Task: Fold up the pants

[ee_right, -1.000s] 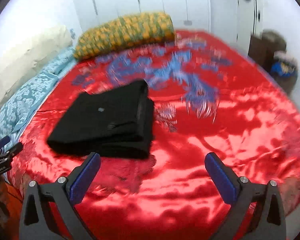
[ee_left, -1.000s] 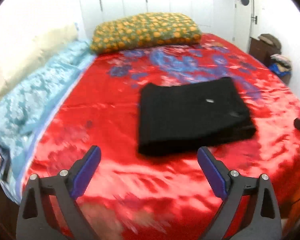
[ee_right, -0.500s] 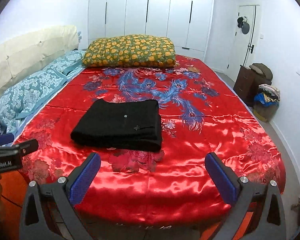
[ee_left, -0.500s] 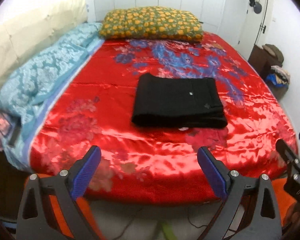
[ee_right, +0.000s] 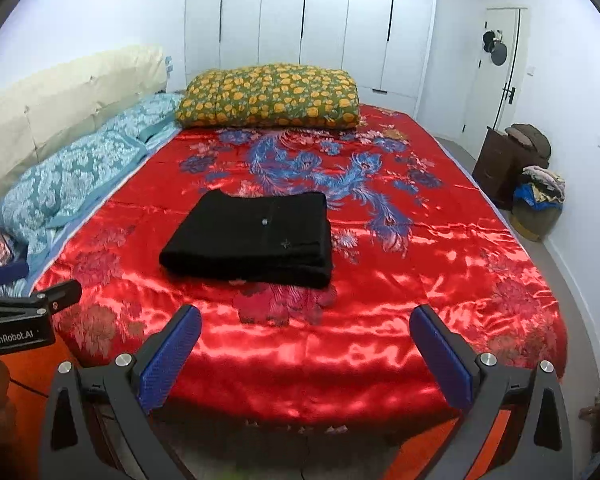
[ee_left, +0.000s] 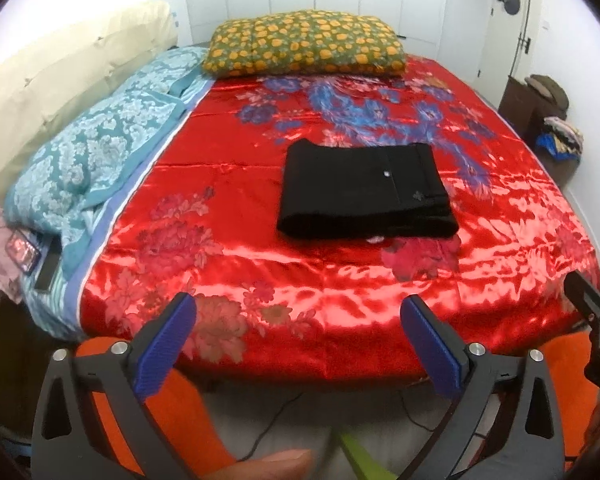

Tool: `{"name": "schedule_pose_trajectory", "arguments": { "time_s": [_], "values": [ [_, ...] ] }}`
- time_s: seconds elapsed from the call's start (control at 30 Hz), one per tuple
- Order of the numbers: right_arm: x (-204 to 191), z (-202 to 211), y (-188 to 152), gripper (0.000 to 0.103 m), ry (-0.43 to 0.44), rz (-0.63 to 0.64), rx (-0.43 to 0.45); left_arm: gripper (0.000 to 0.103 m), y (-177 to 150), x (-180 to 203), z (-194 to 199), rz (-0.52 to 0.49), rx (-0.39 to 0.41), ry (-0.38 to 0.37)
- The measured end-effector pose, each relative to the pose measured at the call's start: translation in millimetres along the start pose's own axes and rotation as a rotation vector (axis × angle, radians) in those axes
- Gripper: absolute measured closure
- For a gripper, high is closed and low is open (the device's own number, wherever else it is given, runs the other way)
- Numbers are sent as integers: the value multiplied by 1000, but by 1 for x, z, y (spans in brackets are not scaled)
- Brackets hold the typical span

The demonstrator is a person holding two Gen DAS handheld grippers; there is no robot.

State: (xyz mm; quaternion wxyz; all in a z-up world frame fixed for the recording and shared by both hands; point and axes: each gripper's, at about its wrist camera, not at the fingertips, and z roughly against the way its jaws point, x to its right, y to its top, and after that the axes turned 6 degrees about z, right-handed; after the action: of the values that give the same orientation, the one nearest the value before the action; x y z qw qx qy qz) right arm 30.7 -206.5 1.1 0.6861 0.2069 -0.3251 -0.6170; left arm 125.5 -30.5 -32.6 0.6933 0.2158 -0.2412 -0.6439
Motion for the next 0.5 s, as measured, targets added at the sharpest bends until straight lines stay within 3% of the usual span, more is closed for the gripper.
{"name": "schedule_pose_trajectory", "arguments": {
  "time_s": [0.17, 0.5],
  "values": [
    [1, 8, -1, 0, 7, 4, -20, 1, -1, 6, 5, -4, -24, -6],
    [-11, 12, 8, 0, 38, 24, -5, 1, 3, 13, 23, -45, 26, -5]
  ]
}}
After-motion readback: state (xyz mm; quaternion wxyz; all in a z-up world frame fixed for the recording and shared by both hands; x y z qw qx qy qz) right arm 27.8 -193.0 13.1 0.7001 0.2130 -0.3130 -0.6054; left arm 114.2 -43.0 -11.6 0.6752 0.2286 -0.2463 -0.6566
